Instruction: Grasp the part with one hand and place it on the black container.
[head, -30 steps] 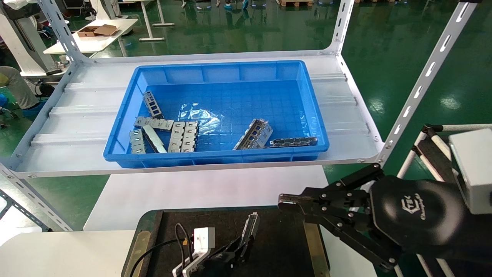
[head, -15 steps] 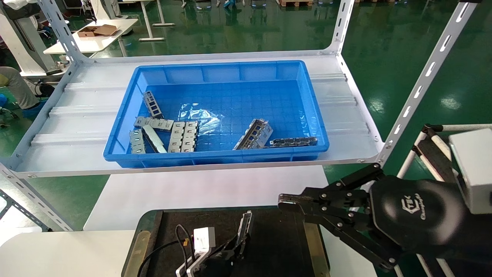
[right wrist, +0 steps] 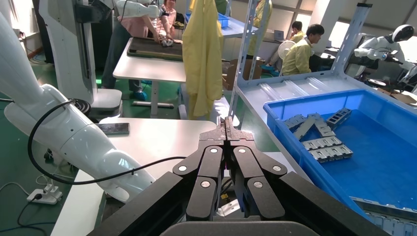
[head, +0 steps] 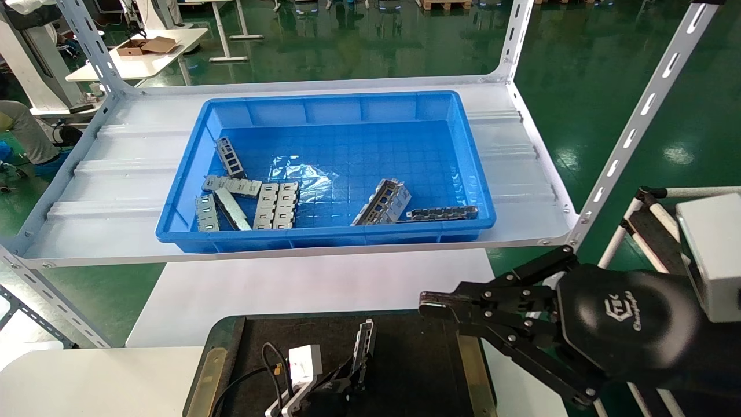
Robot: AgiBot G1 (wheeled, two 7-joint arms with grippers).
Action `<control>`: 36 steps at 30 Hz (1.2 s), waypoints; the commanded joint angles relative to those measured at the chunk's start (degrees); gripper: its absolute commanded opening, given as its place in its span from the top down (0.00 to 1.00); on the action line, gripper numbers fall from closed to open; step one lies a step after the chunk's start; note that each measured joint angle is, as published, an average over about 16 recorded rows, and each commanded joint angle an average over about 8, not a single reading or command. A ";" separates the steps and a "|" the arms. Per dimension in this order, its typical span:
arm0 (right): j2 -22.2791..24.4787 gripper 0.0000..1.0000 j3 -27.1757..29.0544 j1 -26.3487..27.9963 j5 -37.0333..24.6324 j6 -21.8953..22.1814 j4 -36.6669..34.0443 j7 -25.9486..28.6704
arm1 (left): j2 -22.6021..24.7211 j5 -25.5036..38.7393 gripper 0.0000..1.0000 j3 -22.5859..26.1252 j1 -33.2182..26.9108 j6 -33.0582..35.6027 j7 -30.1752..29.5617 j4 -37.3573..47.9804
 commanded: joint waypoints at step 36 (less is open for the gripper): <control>0.01 0.00 -0.03 0.01 0.02 0.01 0.00 -0.02 | -7.10 -2.35 0.00 5.10 -3.90 3.88 -2.94 -6.62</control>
